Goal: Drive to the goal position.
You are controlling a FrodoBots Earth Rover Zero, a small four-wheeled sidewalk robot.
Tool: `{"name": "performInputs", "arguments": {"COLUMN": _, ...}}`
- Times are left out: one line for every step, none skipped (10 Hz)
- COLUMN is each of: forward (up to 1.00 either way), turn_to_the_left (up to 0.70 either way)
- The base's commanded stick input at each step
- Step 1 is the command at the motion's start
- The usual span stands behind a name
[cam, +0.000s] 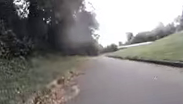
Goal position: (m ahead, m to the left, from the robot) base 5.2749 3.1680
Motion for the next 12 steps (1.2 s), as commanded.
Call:
{"name": "performInputs", "arguments": {"forward": 0.70, "turn_to_the_left": 0.00}}
{"name": "performInputs", "arguments": {"forward": 0.70, "turn_to_the_left": 0.00}}
{"name": "performInputs", "arguments": {"forward": 0.70, "turn_to_the_left": 0.00}}
{"name": "performInputs", "arguments": {"forward": 0.70, "turn_to_the_left": 0.00}}
{"name": "performInputs", "arguments": {"forward": 0.70, "turn_to_the_left": 0.00}}
{"name": "performInputs", "arguments": {"forward": 0.70, "turn_to_the_left": 0.00}}
{"name": "performInputs", "arguments": {"forward": 0.70, "turn_to_the_left": 0.00}}
{"name": "performInputs", "arguments": {"forward": 0.70, "turn_to_the_left": 0.00}}
{"name": "performInputs", "arguments": {"forward": 0.70, "turn_to_the_left": 0.00}}
{"name": "performInputs", "arguments": {"forward": 0.70, "turn_to_the_left": 0.00}}
{"name": "performInputs", "arguments": {"forward": 0.70, "turn_to_the_left": 0.00}}
{"name": "performInputs", "arguments": {"forward": 0.70, "turn_to_the_left": 0.00}}
